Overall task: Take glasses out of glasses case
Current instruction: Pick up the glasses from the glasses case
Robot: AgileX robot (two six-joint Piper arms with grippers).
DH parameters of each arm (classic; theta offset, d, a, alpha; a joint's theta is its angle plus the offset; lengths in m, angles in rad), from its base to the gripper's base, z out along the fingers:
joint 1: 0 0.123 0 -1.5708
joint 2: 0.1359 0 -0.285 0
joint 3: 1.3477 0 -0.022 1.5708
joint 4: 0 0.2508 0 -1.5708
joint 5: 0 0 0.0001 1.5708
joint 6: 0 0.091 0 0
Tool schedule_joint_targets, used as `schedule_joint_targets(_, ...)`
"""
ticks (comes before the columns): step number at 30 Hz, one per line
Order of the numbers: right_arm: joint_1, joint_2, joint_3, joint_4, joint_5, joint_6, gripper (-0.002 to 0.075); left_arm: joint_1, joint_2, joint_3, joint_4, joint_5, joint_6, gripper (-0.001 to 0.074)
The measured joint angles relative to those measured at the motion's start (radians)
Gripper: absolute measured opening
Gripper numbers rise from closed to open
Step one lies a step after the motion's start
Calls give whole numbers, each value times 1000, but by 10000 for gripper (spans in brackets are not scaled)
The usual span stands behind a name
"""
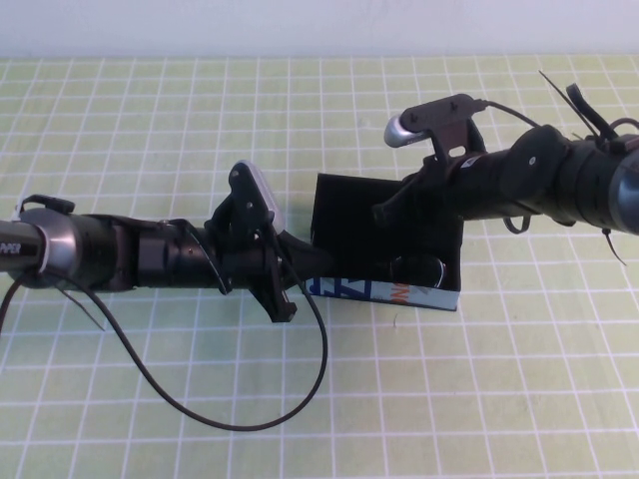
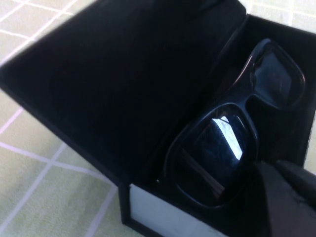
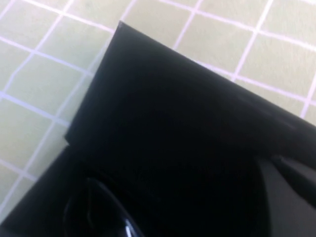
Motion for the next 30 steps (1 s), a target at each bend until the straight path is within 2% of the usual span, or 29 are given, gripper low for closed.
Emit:
schedule_joint_targets(8, -26, 43, -68, -7, 132, 18, -16, 0, 0, 0, -2, -1, -3, -4)
schedule_joint_targets(17, -28, 51, -289, -161, 542, -26, -9, 0, 0, 0, -2, -1, -7, -4)
schedule_joint_targets(24, -28, 53, -381, -220, 813, -257, 71, 0, 0, 0, -2, -1, -12, -4)
schedule_joint_targets(30, -28, 96, -387, -281, 846, -281, 175, 0, 0, 0, -2, -1, -25, -4)
